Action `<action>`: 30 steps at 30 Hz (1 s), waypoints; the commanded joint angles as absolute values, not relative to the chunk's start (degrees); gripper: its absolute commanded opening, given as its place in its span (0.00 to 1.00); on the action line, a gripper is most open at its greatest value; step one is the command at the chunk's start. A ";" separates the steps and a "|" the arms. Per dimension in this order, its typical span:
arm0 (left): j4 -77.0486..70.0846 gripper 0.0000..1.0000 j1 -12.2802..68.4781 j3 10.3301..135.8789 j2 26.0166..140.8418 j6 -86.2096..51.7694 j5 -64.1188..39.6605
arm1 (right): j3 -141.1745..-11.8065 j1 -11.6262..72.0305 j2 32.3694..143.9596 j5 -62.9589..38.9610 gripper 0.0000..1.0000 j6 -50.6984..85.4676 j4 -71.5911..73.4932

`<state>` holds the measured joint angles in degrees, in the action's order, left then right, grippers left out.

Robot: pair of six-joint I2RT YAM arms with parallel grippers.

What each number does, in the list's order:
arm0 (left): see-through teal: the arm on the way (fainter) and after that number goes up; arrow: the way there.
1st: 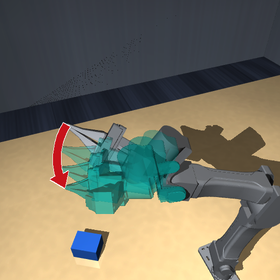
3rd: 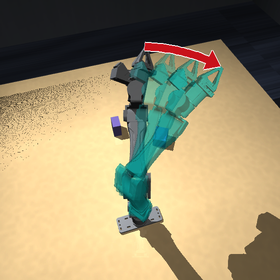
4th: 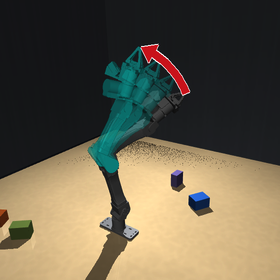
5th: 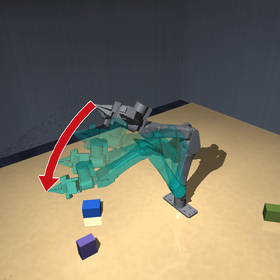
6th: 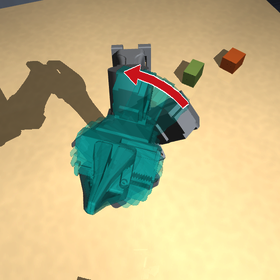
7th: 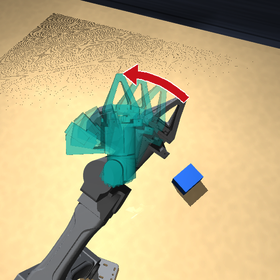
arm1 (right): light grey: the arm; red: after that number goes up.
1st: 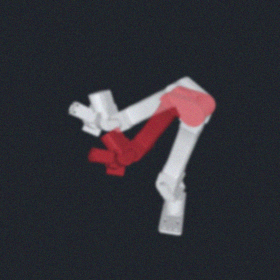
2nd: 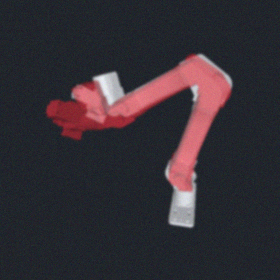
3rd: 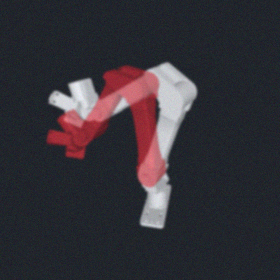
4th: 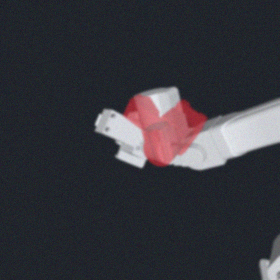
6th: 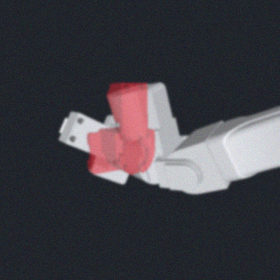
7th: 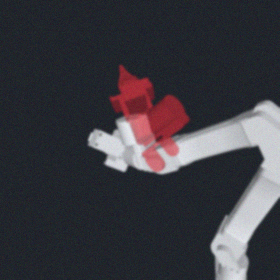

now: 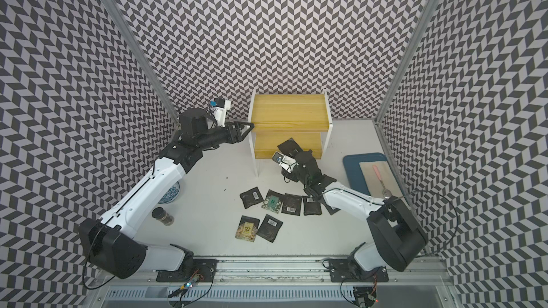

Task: Remove the tea bags from the shelf
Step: Pick up the tea bag from the shelf.

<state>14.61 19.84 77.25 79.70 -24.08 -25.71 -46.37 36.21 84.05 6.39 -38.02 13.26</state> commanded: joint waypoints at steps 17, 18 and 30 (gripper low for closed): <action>15.03 0.66 19.08 75.76 77.72 -24.12 -24.74 | -48.87 38.75 80.59 7.94 0.15 -36.65 11.01; 15.03 0.66 19.06 75.77 77.69 -24.13 -24.76 | -48.94 38.91 80.14 8.12 0.15 -36.65 10.70; 15.37 0.66 18.76 76.21 77.44 -24.08 -24.61 | -47.38 41.70 72.81 10.46 0.04 -34.23 8.02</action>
<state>14.35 19.79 76.62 79.09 -24.10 -25.71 -47.53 40.88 75.61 9.21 -36.05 7.57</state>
